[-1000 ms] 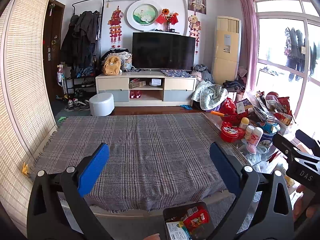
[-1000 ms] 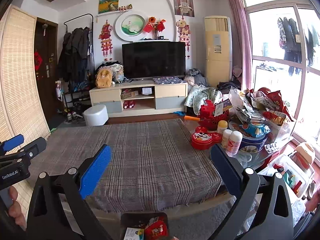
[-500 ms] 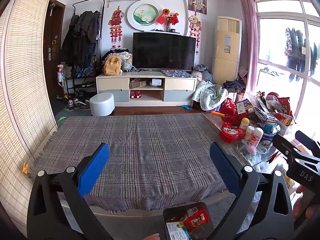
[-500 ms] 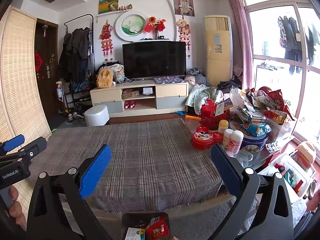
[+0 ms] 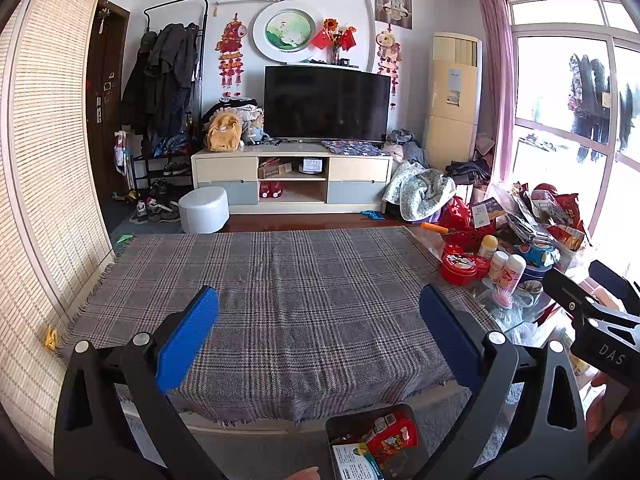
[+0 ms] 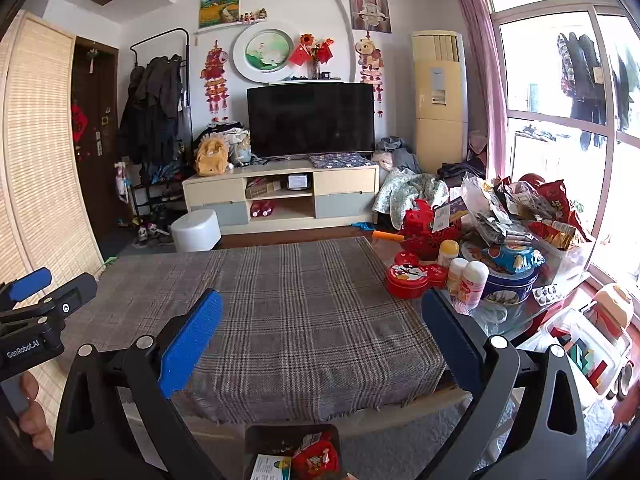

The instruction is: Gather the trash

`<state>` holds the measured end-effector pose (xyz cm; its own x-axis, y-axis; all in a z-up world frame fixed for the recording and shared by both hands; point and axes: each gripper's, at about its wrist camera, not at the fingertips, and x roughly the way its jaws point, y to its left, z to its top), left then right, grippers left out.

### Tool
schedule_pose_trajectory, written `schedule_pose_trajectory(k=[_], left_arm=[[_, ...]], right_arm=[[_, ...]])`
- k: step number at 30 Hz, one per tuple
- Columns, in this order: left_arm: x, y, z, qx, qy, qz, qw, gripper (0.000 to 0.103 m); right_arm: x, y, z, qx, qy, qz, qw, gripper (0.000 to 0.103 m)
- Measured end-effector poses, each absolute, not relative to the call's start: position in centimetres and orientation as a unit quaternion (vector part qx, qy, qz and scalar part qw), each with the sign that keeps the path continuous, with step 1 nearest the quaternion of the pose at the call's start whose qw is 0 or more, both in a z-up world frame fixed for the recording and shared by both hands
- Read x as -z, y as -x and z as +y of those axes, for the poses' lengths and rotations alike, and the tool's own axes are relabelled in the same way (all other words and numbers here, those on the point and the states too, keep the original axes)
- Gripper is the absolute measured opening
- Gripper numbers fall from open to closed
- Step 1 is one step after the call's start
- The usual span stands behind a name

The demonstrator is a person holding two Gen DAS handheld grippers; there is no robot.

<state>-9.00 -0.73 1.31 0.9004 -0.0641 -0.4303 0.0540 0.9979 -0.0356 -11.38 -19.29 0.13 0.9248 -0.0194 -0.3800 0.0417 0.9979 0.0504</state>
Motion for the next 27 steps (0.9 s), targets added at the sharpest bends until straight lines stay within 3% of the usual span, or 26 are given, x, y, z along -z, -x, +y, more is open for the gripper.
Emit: schedule_pose_trajectory(k=[27], left_arm=[[-1.40,8.99,-1.04,0.031,0.010,0.221,0.975,0.095]], right_arm=[[-0.19,11.39,-19.44,0.016,-0.030,0.194,0.980,0.100]])
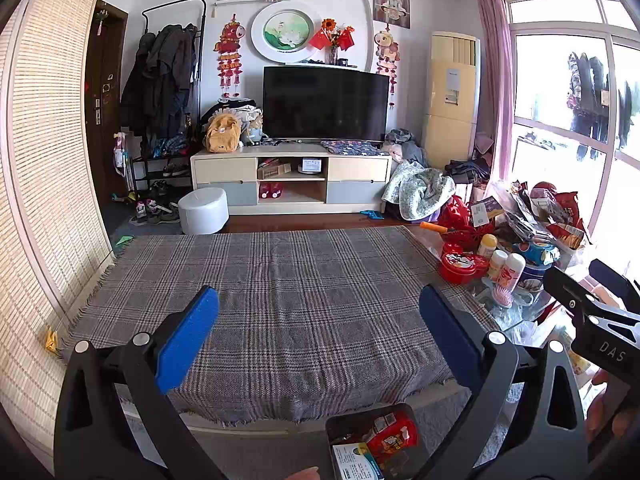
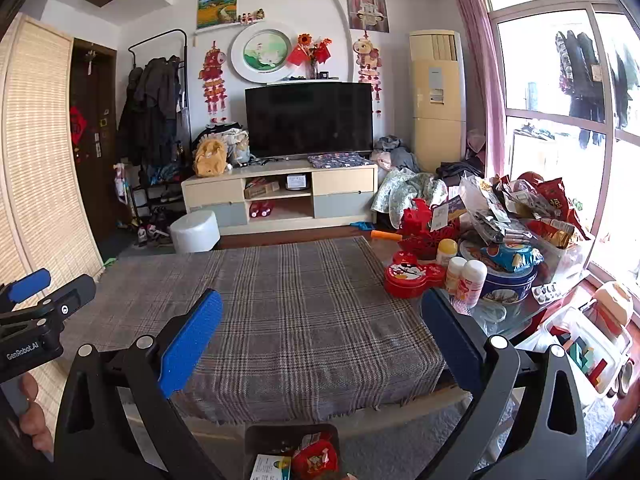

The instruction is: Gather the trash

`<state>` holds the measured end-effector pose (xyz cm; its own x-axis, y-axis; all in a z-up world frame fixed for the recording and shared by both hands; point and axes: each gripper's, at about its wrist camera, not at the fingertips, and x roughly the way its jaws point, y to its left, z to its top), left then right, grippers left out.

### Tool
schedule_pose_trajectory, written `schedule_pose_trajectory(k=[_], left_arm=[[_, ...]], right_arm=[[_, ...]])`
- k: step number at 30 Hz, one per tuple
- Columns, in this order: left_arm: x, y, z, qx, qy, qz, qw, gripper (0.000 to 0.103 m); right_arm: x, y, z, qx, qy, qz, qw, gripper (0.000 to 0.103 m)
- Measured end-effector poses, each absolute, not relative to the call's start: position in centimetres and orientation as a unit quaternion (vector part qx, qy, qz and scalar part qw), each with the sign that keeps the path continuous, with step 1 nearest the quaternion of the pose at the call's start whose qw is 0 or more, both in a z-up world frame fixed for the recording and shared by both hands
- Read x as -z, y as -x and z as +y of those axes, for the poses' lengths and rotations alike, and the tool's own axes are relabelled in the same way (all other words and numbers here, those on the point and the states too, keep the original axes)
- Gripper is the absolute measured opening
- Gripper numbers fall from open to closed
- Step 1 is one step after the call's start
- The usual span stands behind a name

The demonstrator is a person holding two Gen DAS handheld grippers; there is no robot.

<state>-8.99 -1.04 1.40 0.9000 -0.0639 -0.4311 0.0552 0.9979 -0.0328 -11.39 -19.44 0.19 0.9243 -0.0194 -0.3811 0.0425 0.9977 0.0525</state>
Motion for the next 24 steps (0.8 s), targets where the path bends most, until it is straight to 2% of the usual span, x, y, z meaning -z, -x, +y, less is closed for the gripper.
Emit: schedule_pose_trajectory(k=[24], left_arm=[[-1.16,8.82,-0.50,0.025,0.003,0.220,0.975,0.095]], right_arm=[[0.30,11.67,-20.16,0.012,-0.031,0.202,0.979,0.100]])
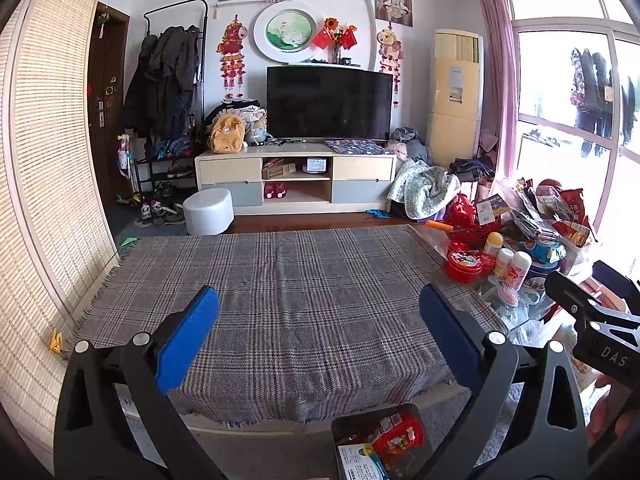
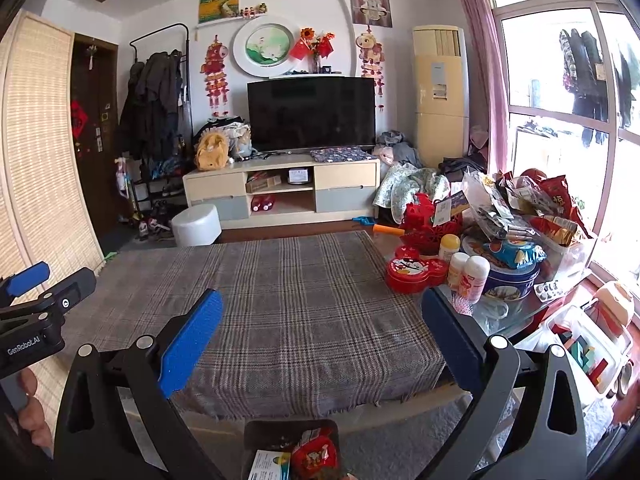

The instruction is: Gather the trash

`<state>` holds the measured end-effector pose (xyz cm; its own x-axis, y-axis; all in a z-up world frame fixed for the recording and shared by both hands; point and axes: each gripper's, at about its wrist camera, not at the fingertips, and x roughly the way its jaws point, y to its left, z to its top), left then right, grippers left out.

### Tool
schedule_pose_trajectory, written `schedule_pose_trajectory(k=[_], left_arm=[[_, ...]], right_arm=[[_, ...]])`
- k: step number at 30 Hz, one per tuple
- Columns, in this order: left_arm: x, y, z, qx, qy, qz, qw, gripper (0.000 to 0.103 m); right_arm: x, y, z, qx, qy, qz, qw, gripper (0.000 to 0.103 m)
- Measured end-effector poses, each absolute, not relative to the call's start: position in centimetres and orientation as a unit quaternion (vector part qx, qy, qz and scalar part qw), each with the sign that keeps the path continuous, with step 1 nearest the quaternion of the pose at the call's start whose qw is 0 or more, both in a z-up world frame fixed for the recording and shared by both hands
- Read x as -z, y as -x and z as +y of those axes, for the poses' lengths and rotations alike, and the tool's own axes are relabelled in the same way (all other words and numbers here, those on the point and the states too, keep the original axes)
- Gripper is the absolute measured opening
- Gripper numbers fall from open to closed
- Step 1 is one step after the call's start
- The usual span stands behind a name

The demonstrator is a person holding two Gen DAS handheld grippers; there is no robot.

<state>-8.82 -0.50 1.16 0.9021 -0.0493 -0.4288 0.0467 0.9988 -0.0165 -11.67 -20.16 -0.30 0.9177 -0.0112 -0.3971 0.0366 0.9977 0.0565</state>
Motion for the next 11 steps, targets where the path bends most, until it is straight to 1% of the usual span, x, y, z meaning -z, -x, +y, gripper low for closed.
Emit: schedule_pose_trajectory(k=[11], left_arm=[[-0.50,8.17,-0.57,0.026,0.006,0.232,0.972,0.095]], right_arm=[[0.48,11.19,-20.27,0.012,-0.031,0.206,0.978,0.100]])
